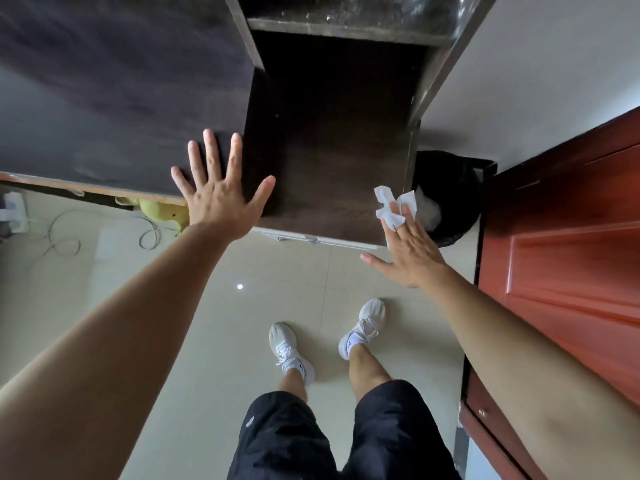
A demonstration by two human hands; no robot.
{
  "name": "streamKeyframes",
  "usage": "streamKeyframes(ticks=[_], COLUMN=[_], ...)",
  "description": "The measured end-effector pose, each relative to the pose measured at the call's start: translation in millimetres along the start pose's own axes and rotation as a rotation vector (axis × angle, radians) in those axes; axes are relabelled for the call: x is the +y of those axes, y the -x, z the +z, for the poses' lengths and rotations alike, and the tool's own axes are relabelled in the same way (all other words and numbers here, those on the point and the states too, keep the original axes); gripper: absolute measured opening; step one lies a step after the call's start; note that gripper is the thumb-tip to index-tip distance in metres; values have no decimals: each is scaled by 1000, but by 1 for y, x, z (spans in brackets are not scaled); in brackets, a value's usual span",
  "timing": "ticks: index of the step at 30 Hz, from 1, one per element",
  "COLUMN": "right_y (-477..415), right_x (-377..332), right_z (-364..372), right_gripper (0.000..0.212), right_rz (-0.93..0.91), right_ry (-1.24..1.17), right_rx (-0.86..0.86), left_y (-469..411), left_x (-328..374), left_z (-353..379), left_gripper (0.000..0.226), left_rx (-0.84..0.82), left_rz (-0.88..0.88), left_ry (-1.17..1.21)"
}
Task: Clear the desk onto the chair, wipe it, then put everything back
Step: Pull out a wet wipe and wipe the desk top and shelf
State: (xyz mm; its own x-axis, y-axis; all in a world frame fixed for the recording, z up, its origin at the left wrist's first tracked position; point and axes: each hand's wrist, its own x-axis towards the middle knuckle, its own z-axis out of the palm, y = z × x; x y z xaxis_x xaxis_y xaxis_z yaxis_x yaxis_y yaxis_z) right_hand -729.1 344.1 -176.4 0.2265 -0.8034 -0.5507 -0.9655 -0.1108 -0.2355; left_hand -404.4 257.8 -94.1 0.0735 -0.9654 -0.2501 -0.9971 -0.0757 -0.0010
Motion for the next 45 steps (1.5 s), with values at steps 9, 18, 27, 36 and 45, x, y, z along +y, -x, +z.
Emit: streamKeyframes(ticks=[9, 18, 27, 36, 45], right_y=[-7, -28, -88, -96, -99], right_x=[-51, -63, -117, -137, -72], right_z=[-200, -264, -256, -247, -269], right_gripper=[96, 92, 129, 100, 83], right_rz=[-265, -173, 207, 68, 352], right_ry=[-71, 19, 7, -30, -78], right_rx=[463, 471, 270, 302, 371], left_y=[-9, -47, -96, -104, -102], left_x=[39, 45, 1, -17, -15], left_z=[-128, -185, -156, -150, -103], left_gripper=[81, 75, 83, 57, 63], left_rx=[191, 416, 363, 408, 116], left_rz=[232, 394, 631, 841, 558], left_ry=[-58, -15, -209, 98, 126])
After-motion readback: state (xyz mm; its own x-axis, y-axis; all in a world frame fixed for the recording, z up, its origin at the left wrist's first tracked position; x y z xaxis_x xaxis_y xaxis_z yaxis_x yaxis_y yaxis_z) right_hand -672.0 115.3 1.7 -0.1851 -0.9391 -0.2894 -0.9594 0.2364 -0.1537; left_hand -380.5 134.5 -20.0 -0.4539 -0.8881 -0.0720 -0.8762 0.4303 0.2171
